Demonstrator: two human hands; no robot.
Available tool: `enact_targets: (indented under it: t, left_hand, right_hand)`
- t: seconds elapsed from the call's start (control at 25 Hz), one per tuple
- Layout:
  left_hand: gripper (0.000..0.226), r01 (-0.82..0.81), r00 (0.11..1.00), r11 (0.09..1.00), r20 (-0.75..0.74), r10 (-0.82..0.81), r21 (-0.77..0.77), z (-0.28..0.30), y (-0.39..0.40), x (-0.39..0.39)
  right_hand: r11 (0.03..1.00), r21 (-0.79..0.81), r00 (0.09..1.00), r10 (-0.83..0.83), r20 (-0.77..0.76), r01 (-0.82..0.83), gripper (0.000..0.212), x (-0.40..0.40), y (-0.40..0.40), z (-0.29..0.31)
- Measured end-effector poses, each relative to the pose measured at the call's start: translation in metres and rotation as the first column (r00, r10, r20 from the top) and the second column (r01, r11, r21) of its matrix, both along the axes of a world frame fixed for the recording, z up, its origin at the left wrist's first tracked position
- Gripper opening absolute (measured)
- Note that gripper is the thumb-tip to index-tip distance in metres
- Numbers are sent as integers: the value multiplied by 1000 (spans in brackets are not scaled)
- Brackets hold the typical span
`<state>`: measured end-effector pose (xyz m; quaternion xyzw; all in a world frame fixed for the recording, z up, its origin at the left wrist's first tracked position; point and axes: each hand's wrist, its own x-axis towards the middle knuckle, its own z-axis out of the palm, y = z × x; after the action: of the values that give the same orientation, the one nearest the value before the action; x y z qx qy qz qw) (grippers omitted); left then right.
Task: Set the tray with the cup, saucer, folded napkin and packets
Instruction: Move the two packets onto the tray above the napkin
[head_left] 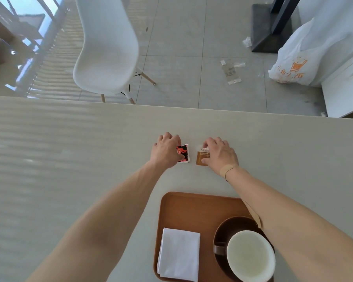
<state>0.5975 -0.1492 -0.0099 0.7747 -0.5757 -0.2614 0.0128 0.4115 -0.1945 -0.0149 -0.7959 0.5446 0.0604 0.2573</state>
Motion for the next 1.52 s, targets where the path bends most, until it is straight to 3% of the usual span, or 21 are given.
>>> enact_targets:
  t: [0.12,0.4,0.56,0.84,1.12,1.52]
  left_hand:
    - [29,-34,999,999,-19,34,7,3,7,-5]
    - [19,-146,982,989,-115,147,16,12,40,-9]
    - [30,-169,973,986,-155,168,12,21,64,-11]
    - [25,-195,960,980,-198,198,38,38,118,-10]
    - [17,-140,947,986,-277,161,95,37,165,-14]
    - [20,-15,985,995,-171,31,94,22,178,-24]
  right_hand:
    - [997,55,999,-48,-19,49,47,0,4,-1]
    - [971,165,980,-189,69,176,31,-8,16,11]
    - [963,234,980,-164,115,134,26,-16,34,27]
    - [974,219,987,-95,130,65,19,-31,90,50]
    - [972,236,996,-41,73,23,20,-36,137,48]
    - [975,223,1000,-22,3,20,14,-20,161,32]
